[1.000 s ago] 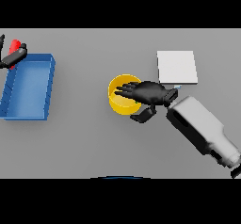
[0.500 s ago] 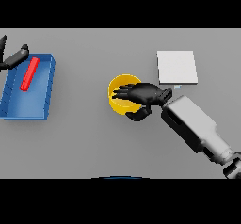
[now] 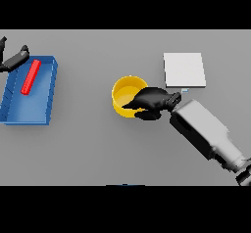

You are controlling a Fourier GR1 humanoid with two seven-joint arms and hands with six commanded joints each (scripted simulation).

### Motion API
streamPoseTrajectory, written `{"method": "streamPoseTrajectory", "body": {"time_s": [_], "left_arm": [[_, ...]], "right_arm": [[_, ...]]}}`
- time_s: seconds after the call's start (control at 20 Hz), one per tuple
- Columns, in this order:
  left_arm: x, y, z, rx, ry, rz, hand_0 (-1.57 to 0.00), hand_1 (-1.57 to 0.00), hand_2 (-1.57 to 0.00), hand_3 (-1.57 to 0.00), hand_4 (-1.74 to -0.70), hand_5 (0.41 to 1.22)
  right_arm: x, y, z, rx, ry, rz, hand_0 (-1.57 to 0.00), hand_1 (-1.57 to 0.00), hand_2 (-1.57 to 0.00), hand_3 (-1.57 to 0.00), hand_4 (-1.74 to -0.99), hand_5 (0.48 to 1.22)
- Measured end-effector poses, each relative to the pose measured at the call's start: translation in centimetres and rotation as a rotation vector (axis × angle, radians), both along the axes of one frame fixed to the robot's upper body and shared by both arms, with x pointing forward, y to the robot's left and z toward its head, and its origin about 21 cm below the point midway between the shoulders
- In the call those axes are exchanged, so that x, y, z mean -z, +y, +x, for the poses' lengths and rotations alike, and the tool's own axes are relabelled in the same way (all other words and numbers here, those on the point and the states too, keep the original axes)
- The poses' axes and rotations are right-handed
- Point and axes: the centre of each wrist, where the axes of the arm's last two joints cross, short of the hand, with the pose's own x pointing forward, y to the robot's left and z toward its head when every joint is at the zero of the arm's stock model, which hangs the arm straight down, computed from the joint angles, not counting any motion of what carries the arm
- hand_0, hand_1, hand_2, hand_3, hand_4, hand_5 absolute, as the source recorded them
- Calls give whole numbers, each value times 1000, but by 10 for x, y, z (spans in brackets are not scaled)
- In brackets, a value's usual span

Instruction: Pick up the red beaker and tilt it to pour out 1 green nut into yellow bowl. Pick up the yellow bowl and place it on the metallic measuring scale.

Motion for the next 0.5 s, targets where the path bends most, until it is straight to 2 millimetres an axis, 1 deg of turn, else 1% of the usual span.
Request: {"method": "streamPoseTrajectory", "body": {"time_s": [0.05,0.1,0.15,0.25,0.3,0.35,0.4,0.45,0.5], "left_arm": [[-4,1,-1,0,-6,2,1,1,1,1,-792,732],[-2,-1,-1,-2,-6,0,1,1,1,1,-791,730],[-8,0,1,-7,-12,4,1,1,1,1,-790,727],[-4,-1,0,8,-13,0,1,1,1,1,-785,724],[-4,-1,0,3,-3,4,1,1,1,1,-785,726],[-7,0,-1,6,-15,5,1,1,1,1,-783,727],[-5,2,-2,10,-11,2,1,1,1,1,-784,727],[-9,3,0,3,-18,3,1,1,1,1,-785,729],[-7,2,-1,7,-11,6,1,1,1,1,-785,731]], "right_arm": [[0,1,0,4,-1,-3,-1364,-1320,-1314,-1111,-1659,1184],[-1,1,0,-4,-10,1,-1405,-1370,-1365,-1126,-1673,1191],[-3,1,1,10,-14,-10,-1438,-1411,-1406,-1153,-1683,1197],[-8,0,1,27,-19,-13,-1486,-1468,-1466,-1260,-1699,1206],[-14,-3,1,25,-20,-7,-1503,-1489,-1487,-1307,-1705,1209],[-19,-5,3,38,-29,-4,-1517,-1505,-1504,-1350,-1711,1211],[-25,-7,3,35,-30,5,-1528,-1518,-1517,-1357,-1714,1213],[-32,-7,3,30,-28,12,-1536,-1529,-1528,-1356,-1717,1215],[-42,-7,4,41,-42,18,-1543,-1537,-1537,-1338,-1719,1216]]}}
